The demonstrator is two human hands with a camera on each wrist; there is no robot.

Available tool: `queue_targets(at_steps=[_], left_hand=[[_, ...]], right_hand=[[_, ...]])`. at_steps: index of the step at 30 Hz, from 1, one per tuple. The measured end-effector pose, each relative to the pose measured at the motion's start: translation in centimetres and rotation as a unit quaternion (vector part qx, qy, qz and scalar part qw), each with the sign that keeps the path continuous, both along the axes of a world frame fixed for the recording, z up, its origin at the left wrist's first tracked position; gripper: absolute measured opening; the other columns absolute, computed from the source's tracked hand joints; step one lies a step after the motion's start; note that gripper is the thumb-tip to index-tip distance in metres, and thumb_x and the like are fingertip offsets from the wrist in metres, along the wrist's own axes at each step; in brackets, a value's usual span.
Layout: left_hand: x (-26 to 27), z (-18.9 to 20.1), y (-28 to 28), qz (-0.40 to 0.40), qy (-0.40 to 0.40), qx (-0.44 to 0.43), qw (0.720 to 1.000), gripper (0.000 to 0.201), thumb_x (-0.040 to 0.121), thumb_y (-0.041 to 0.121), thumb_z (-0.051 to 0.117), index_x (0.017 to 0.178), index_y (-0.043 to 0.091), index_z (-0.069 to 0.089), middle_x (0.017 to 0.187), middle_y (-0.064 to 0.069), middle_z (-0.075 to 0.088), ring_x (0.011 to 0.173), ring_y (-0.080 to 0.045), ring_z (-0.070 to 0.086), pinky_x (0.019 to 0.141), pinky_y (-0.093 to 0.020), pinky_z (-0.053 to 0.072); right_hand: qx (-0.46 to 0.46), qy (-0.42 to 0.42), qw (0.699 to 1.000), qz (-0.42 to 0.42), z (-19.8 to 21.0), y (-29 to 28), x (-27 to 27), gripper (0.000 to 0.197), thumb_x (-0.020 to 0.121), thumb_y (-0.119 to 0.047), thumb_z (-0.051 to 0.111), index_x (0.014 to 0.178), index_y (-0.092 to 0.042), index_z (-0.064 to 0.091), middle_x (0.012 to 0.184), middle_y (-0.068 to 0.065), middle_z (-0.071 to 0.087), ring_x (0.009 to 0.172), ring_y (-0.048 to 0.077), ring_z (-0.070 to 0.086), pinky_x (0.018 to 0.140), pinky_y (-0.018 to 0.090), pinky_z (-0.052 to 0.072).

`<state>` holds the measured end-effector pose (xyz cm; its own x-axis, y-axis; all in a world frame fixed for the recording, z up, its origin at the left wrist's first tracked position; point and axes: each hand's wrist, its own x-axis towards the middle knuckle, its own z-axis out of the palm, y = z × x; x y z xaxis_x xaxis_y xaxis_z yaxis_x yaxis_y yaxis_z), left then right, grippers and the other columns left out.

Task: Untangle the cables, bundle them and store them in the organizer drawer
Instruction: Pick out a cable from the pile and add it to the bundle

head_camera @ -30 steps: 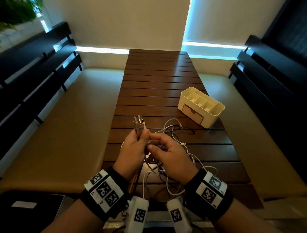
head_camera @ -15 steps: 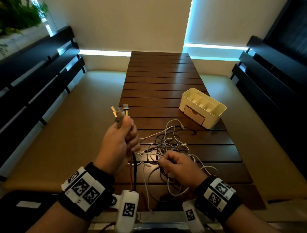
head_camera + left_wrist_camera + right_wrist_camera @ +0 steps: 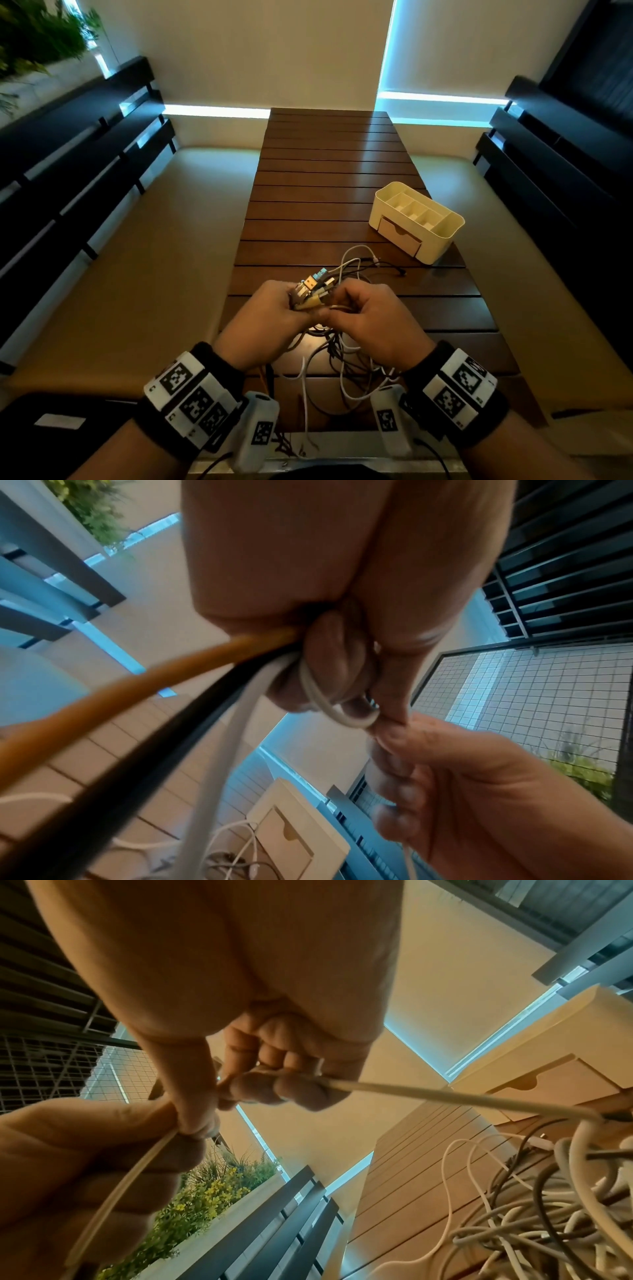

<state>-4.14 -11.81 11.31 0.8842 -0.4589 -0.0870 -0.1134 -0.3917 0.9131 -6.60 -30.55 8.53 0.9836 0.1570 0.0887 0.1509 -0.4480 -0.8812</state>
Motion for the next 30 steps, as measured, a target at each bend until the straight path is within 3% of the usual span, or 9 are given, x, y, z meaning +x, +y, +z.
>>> queue_targets(at_steps=[2, 4, 10, 15, 18, 21, 24, 27, 30], left_hand=[[0.0, 0.3, 0.3, -0.008, -0.012, 0.021, 1.000, 0.018, 0.090, 0.023, 0.069, 0.073, 0.019, 0.067, 0.060, -0.001, 0.059, 0.054, -0.008, 0.047, 0.053, -0.023, 0.039], [0.2, 0.6, 0.7, 0.015, -0.032, 0.035, 0.999, 0.021, 0.091, 0.026, 0.068, 0.071, 0.020, 0.067, 0.061, -0.006, 0.058, 0.055, -0.012, 0.046, 0.053, -0.025, 0.038], [0.8, 0.1, 2.8, 0.140, 0.024, -0.040, 0.989, 0.028, 0.090, 0.024, 0.069, 0.066, 0.013, 0.061, 0.047, 0.009, 0.046, 0.043, -0.005, 0.038, 0.054, -0.031, 0.035], [1.0, -0.5, 2.6, 0.125, 0.069, -0.042, 0.989, 0.026, 0.078, 0.033, 0.078, 0.086, 0.010, 0.070, 0.051, 0.010, 0.054, 0.044, -0.003, 0.047, 0.054, -0.027, 0.041], [1.2, -0.3, 2.0, 0.114, -0.006, 0.006, 0.993, 0.017, 0.079, 0.027, 0.080, 0.079, 0.013, 0.070, 0.063, 0.005, 0.063, 0.053, -0.003, 0.054, 0.051, -0.013, 0.043], [1.1, -0.4, 1.1, 0.097, -0.031, 0.038, 0.994, 0.024, 0.081, 0.024, 0.080, 0.068, 0.017, 0.061, 0.053, 0.012, 0.054, 0.048, 0.000, 0.044, 0.047, -0.010, 0.036], [1.4, -0.3, 0.8, 0.106, -0.037, 0.061, 0.992, 0.029, 0.083, 0.024, 0.078, 0.063, 0.020, 0.057, 0.051, 0.009, 0.052, 0.048, 0.000, 0.044, 0.050, -0.017, 0.037], [1.6, -0.2, 1.0, 0.089, -0.042, 0.101, 0.990, 0.022, 0.085, 0.024, 0.075, 0.072, 0.009, 0.065, 0.066, -0.009, 0.061, 0.058, -0.012, 0.051, 0.059, -0.037, 0.047], [1.8, -0.5, 1.8, 0.060, -0.003, 0.100, 0.993, 0.021, 0.083, 0.022, 0.077, 0.073, 0.008, 0.066, 0.061, -0.002, 0.058, 0.052, -0.007, 0.049, 0.052, -0.023, 0.042]], right_hand=[[0.023, 0.011, 1.000, 0.012, -0.1, 0.2, 0.0, 0.009, 0.086, -0.027, 0.074, 0.088, -0.027, 0.065, 0.085, -0.003, 0.071, 0.077, 0.009, 0.068, 0.069, 0.027, 0.058], [0.018, 0.016, 1.000, 0.015, -0.3, 0.1, 0.1, 0.003, 0.090, -0.025, 0.069, 0.090, -0.024, 0.066, 0.081, -0.004, 0.068, 0.072, 0.005, 0.064, 0.067, 0.023, 0.055], [0.035, 0.083, 0.995, -0.041, -1.3, -2.1, 0.4, 0.015, 0.096, -0.028, 0.059, 0.084, -0.023, 0.066, 0.066, -0.004, 0.058, 0.058, 0.008, 0.051, 0.059, 0.028, 0.046], [-0.069, 0.051, 0.996, -0.014, -1.2, -1.3, 0.6, 0.011, 0.096, -0.031, 0.060, 0.087, -0.027, 0.066, 0.074, -0.003, 0.064, 0.062, 0.006, 0.056, 0.060, 0.022, 0.049], [-0.149, 0.024, 0.989, 0.007, -0.9, -0.9, 0.8, 0.013, 0.096, -0.034, 0.059, 0.093, -0.023, 0.067, 0.078, -0.004, 0.065, 0.067, 0.011, 0.061, 0.063, 0.028, 0.054], [-0.216, -0.014, 0.976, 0.031, -0.5, -0.2, 1.1, 0.019, 0.097, -0.036, 0.056, 0.097, -0.021, 0.066, 0.084, -0.006, 0.064, 0.074, 0.007, 0.060, 0.070, 0.029, 0.055], [-0.233, -0.033, 0.970, 0.062, -0.1, 0.4, 1.0, 0.021, 0.098, -0.035, 0.053, 0.099, -0.018, 0.065, 0.086, -0.004, 0.064, 0.077, 0.009, 0.058, 0.072, 0.029, 0.052], [-0.219, -0.044, 0.973, 0.064, 0.3, 0.3, 0.9, 0.019, 0.099, -0.033, 0.054, 0.100, -0.018, 0.066, 0.087, -0.005, 0.064, 0.077, 0.007, 0.058, 0.070, 0.026, 0.051], [-0.180, -0.058, 0.982, 0.018, 0.6, -0.6, 1.2, 0.014, 0.097, -0.030, 0.057, 0.095, -0.020, 0.066, 0.079, -0.007, 0.062, 0.069, 0.008, 0.057, 0.062, 0.021, 0.048]])
